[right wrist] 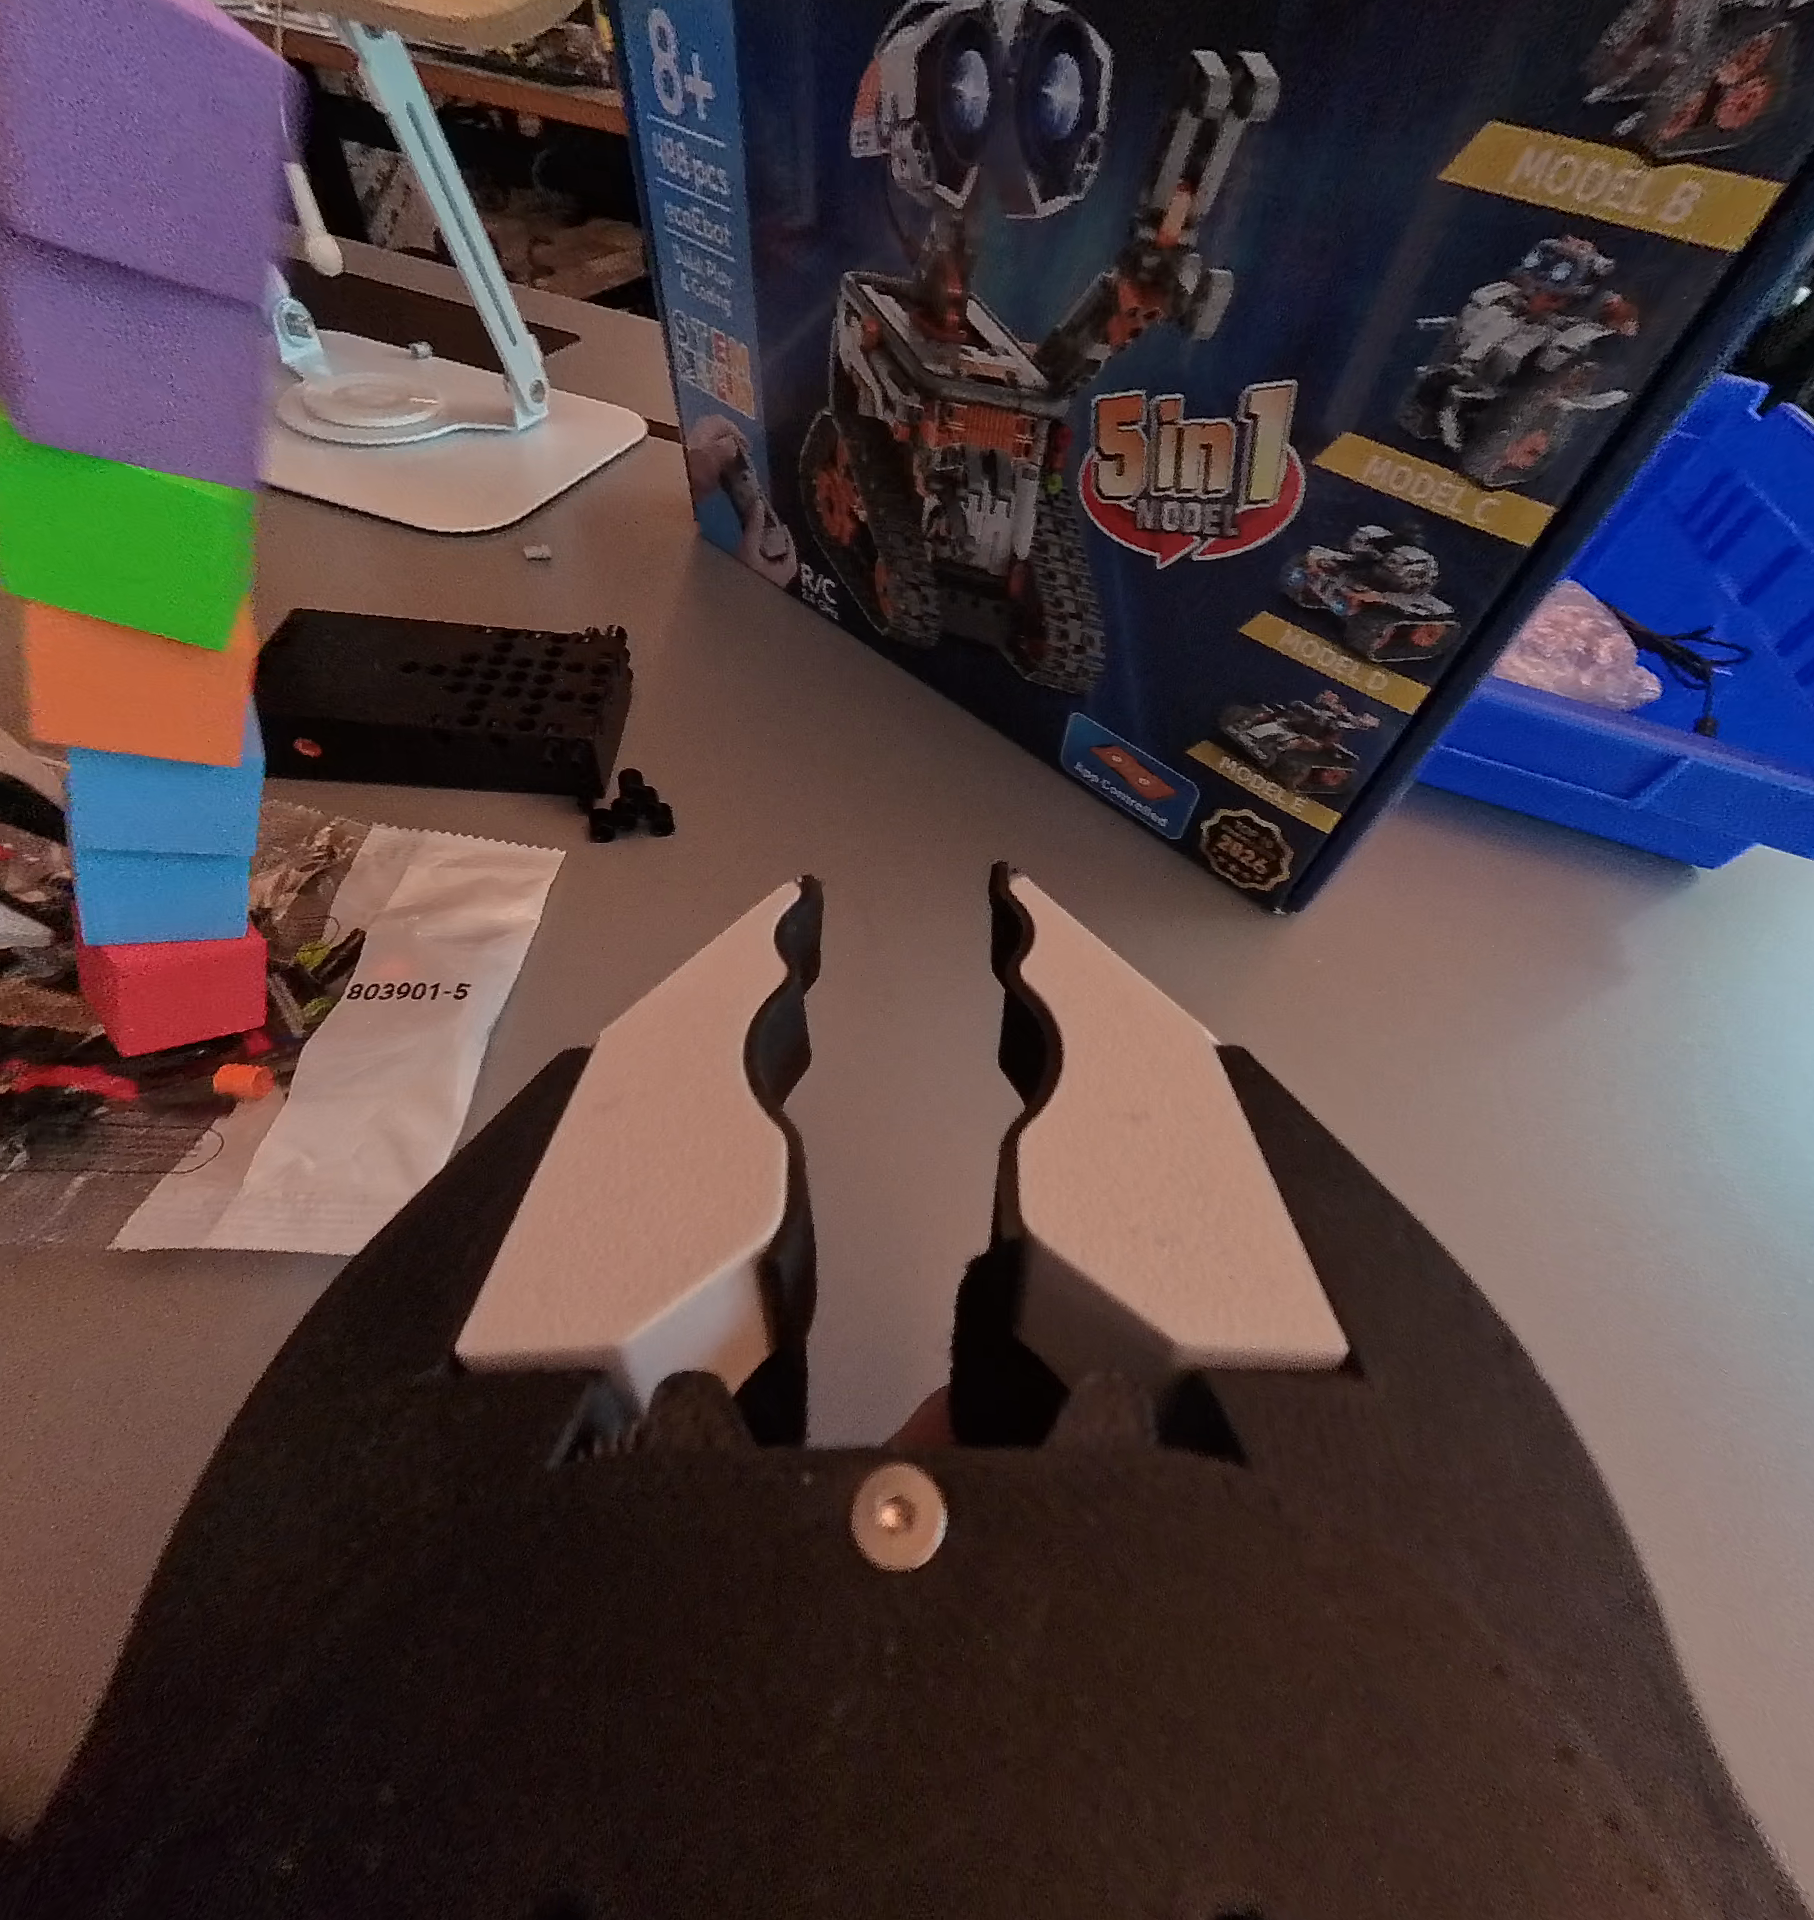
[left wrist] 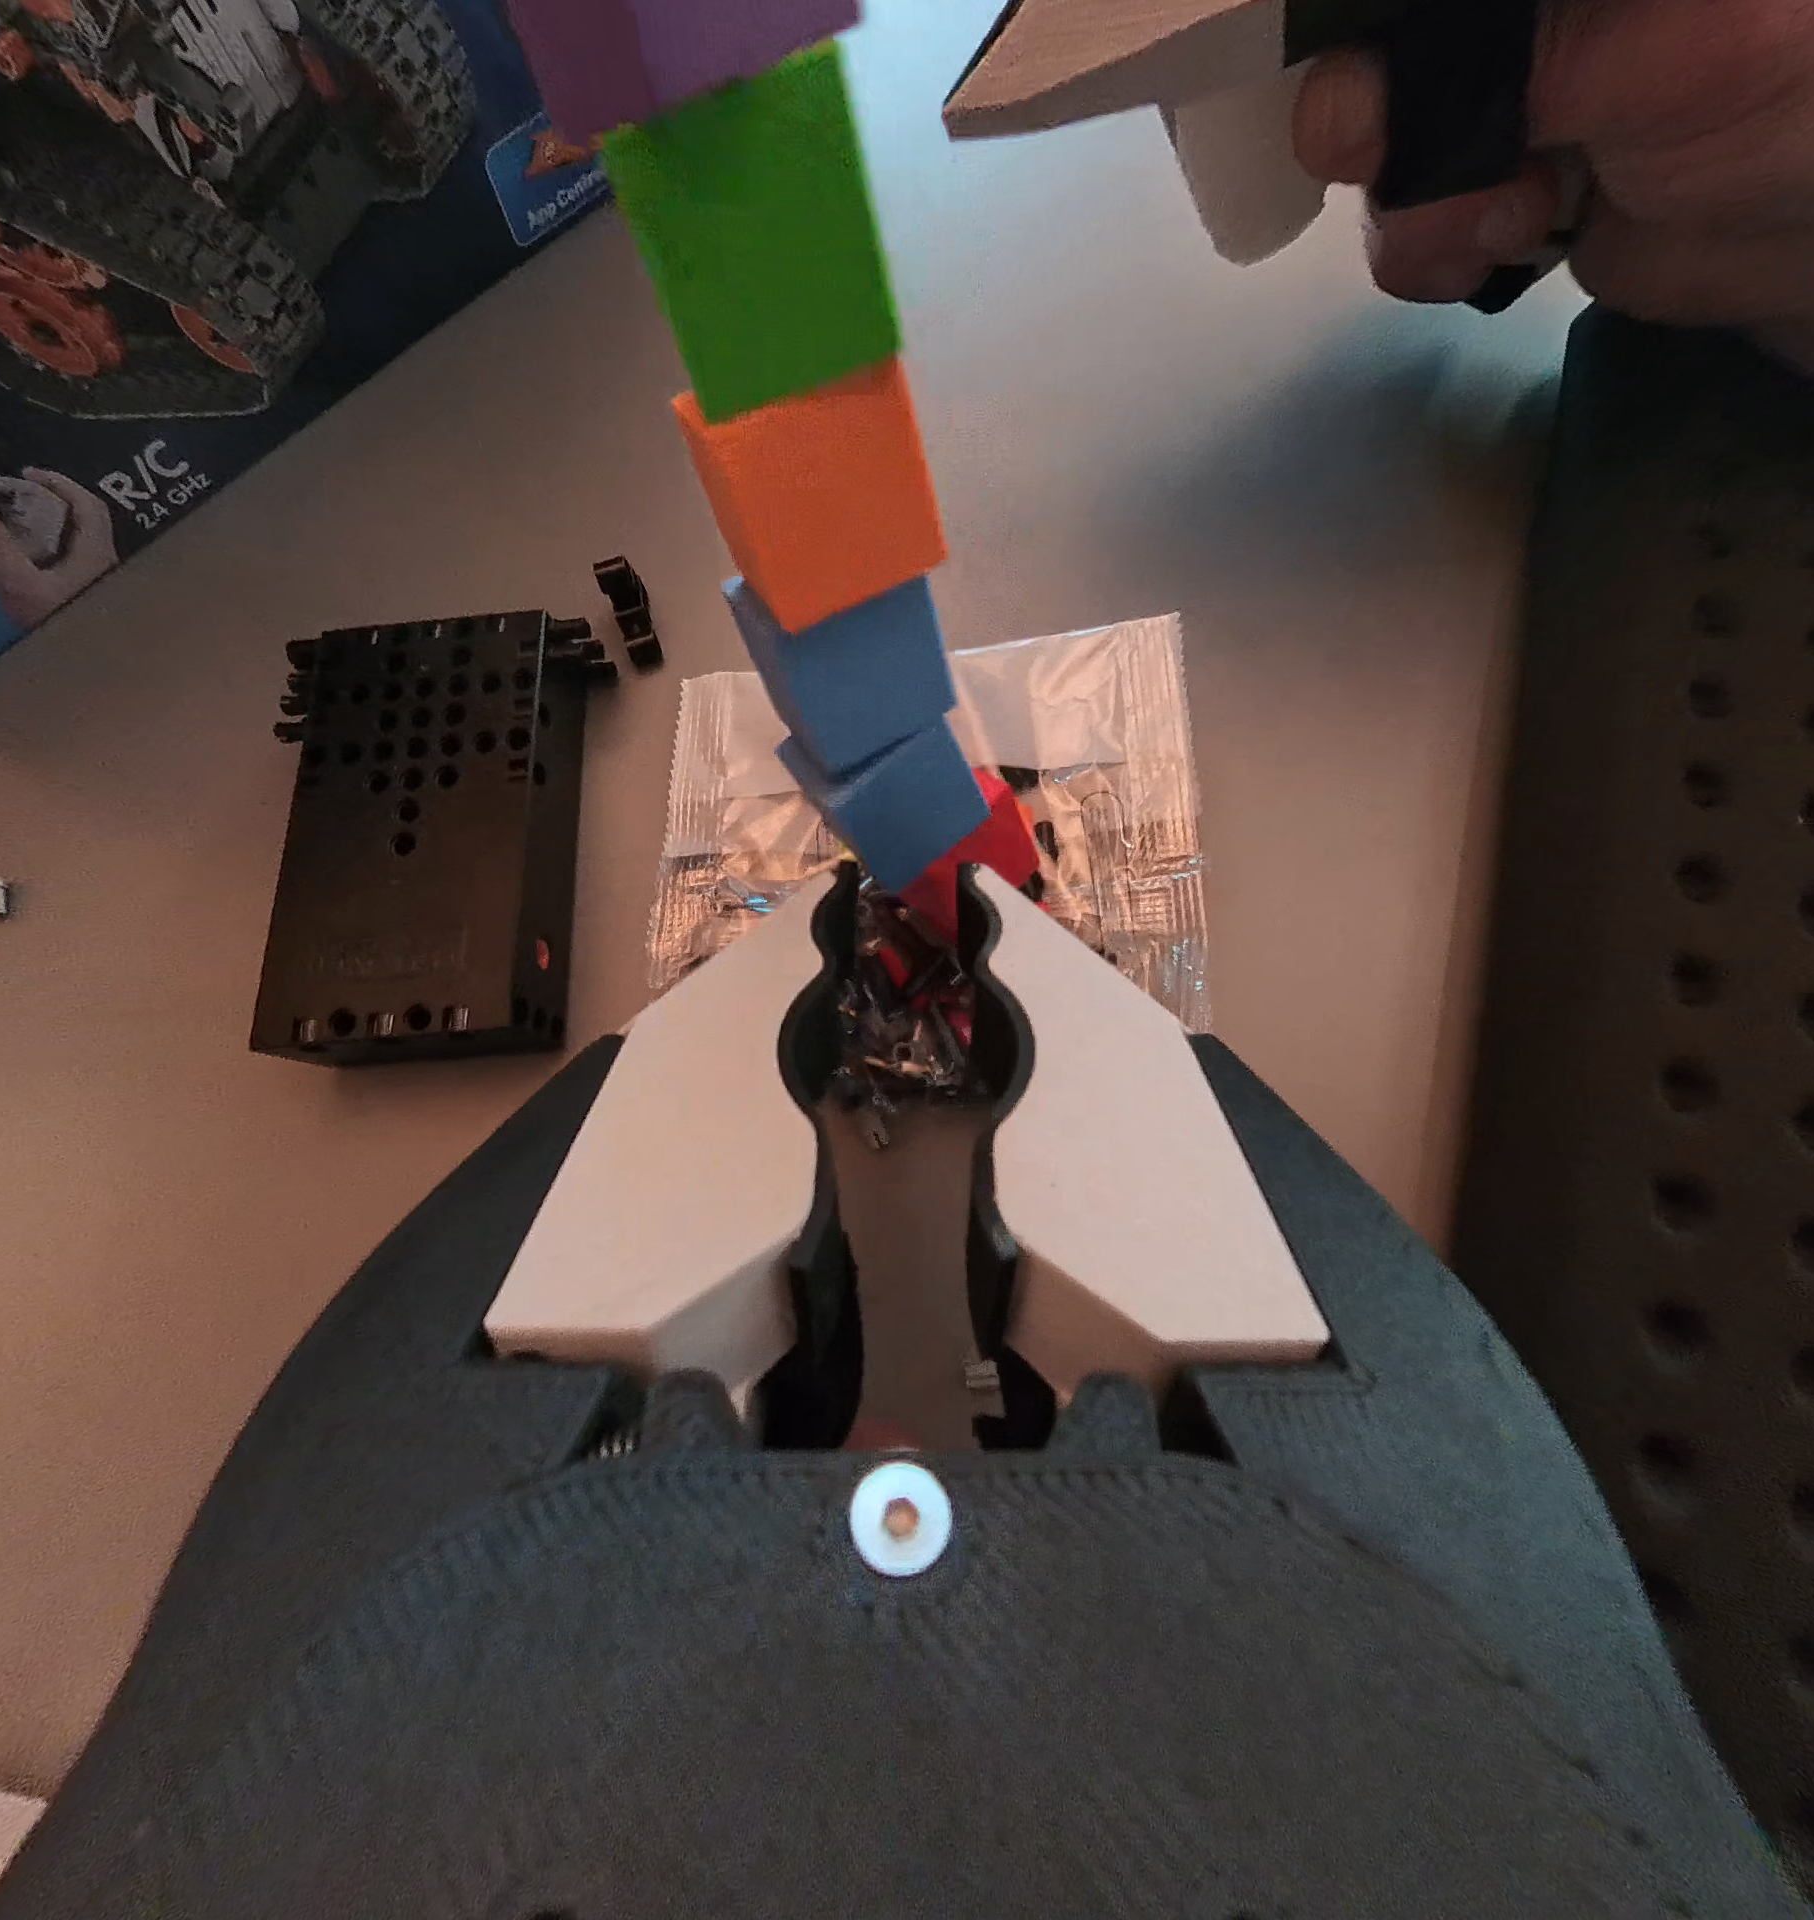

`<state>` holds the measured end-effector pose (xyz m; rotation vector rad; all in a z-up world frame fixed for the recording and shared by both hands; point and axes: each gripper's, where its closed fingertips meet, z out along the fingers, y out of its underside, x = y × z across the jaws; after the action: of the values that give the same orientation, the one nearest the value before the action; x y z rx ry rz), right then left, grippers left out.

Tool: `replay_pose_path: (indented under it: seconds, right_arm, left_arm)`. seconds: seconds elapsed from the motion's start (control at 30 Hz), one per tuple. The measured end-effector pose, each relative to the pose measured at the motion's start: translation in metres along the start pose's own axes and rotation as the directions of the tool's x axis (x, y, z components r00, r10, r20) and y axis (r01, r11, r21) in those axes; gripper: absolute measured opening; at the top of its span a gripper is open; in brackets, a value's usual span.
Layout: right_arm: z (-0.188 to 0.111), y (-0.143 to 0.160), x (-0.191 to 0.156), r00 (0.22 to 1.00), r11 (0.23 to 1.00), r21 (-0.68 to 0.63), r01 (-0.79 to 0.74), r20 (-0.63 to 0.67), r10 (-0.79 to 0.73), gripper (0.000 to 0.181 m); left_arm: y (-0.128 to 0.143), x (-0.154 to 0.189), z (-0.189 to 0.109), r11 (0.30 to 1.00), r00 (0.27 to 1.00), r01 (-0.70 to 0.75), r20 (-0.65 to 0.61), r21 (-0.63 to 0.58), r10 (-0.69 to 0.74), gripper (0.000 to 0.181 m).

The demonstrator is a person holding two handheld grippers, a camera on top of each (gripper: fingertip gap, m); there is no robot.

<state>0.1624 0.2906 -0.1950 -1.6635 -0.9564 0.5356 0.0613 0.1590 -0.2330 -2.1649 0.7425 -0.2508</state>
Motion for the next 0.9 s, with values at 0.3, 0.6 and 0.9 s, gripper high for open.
replay_pose_path:
  seconds: [0.3,0.6,0.9]
  right_arm:
    - [-0.019,-0.003,0.032,0.987,0.991,0.052,-0.124,-0.095,0.128,0.032]
    - [-0.013,0.007,0.008,0.996,0.996,-0.088,-0.014,0.084,0.021,0.042]
    - [0.006,0.013,-0.12,0.833,0.928,-0.184,0.324,0.52,-0.187,0.044]
  left_arm:
    - [-0.01,-0.017,-0.013,0.997,0.997,0.026,0.068,0.074,-0.031,0.019]
    - [-0.009,-0.028,-0.014,0.996,0.992,0.034,0.121,0.077,-0.043,0.027]
    - [-0.009,-0.033,-0.013,0.997,0.987,0.027,0.154,0.068,-0.037,0.033]
